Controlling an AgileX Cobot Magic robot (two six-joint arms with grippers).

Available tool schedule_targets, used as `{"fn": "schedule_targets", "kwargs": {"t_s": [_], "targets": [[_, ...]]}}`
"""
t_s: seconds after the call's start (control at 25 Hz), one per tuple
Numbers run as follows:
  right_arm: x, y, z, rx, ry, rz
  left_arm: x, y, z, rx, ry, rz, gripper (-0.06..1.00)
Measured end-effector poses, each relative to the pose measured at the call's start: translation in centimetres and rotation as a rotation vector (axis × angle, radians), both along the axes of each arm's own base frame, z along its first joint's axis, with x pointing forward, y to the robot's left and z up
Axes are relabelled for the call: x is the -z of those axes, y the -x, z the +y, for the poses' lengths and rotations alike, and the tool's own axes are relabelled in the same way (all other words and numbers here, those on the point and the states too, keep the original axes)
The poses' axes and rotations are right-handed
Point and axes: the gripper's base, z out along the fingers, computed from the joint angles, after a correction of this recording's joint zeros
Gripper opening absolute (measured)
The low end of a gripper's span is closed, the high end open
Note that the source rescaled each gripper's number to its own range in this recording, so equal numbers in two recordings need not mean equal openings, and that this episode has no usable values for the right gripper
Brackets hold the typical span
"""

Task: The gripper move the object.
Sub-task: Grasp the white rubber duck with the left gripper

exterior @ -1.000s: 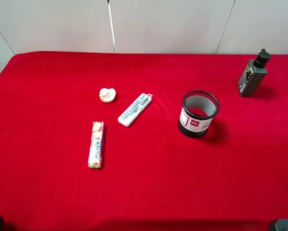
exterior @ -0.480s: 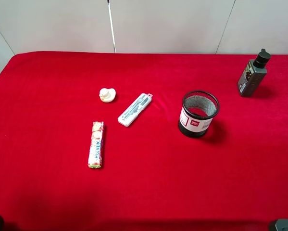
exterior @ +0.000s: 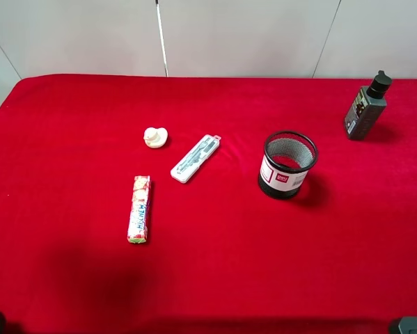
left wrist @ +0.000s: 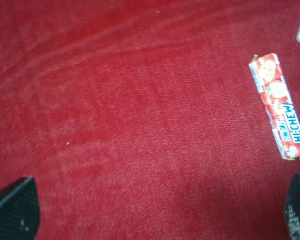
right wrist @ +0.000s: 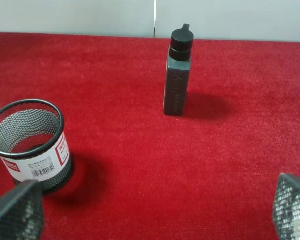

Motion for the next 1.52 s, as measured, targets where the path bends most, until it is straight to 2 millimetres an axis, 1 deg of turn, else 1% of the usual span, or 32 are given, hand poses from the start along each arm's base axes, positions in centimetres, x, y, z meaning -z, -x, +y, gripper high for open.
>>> {"fn": "schedule_targets", "kwargs": {"t_s": [0.2, 0.44, 0.88, 1.2, 1.52], "targets": [[0.0, 0.0, 0.0, 0.000, 0.000, 0.000, 0.4, -2.6, -1.4, 0.070, -0.008, 0.054, 0.96], [0.0, 0.0, 0.0, 0.000, 0.000, 0.000, 1.3, -5.6, -3.3, 0.144, -0.021, 0.120, 0.96], [0.0, 0.0, 0.0, 0.000, 0.000, 0.000, 2.8, -10.3, -7.1, 0.257, -0.044, 0.183, 0.96], [0.0, 0.0, 0.0, 0.000, 0.000, 0.000, 4.4, -13.1, -10.0, 0.346, -0.073, 0.217, 0.96], [0.0, 0.0, 0.0, 0.000, 0.000, 0.000, 6.7, -15.5, -12.5, 0.415, -0.105, 0.264, 0.96]]}}
